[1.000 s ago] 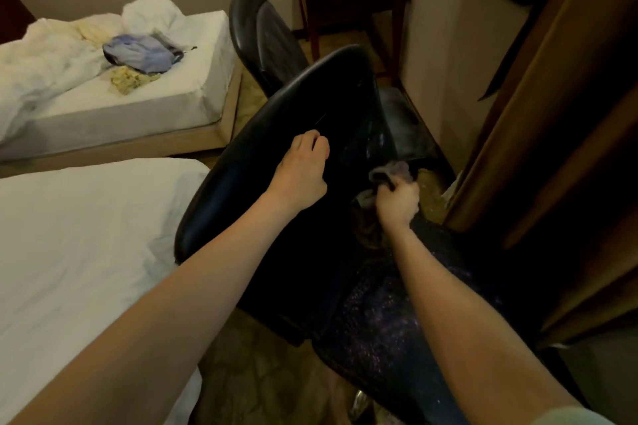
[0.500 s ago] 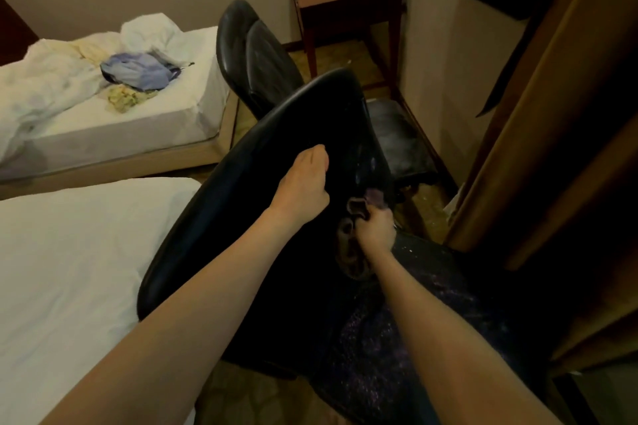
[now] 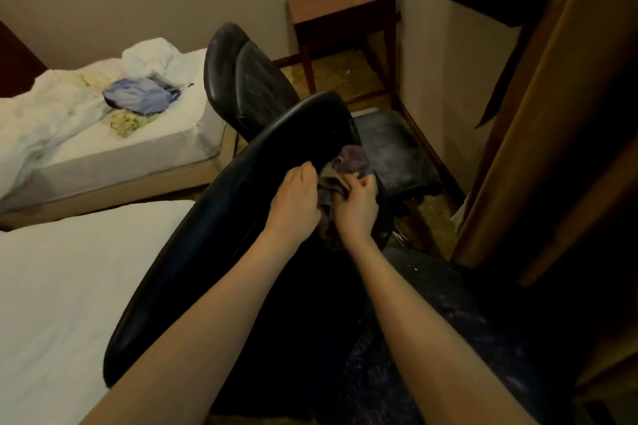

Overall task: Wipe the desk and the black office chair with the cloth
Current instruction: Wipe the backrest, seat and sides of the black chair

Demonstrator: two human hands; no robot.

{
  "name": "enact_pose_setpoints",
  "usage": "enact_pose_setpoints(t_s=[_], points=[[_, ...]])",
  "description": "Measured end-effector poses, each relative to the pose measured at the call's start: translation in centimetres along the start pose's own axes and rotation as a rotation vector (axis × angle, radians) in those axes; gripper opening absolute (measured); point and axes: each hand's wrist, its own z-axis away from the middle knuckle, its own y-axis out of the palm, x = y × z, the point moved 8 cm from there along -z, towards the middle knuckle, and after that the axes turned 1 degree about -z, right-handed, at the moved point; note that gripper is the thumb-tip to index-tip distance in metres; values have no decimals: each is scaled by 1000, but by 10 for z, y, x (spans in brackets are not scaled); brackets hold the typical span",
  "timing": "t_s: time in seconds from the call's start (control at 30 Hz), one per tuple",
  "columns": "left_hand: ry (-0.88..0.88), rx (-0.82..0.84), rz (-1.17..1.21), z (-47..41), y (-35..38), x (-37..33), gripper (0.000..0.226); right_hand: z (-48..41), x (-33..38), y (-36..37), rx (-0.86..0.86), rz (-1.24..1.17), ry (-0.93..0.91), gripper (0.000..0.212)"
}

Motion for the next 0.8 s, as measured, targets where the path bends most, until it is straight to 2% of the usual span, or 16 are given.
enact_pose_setpoints(t_s=[0.1, 0.2, 0.3, 0.4, 0.47, 0.53, 0.67, 0.8], points=[[-1, 5, 13, -4, -3, -3, 52, 12, -71, -2, 106, 53, 245, 34], [25, -6, -36, -10, -5, -10, 53, 10, -95, -21, 125, 77, 300, 33], [60, -13, -56, -19, -7, -19, 47, -18, -63, -48, 13, 9, 225, 31], [38, -23, -61, -29, -4, -20, 37, -48, 4, -56, -79, -69, 49, 28], [8, -51, -81, -32, -1, -17, 31, -53, 40, -43, -82, -82, -84, 28], [-13, -63, -121, -33, 2, -14, 26, -51, 48, -24, -70, -47, -136, 30], [12, -64, -166, -39, 2, -19, 32, -50, -4, -15, -49, -1, 63, 33], [63, 13, -151, -49, 6, -35, 42, -30, -88, -18, 102, 52, 311, 32]])
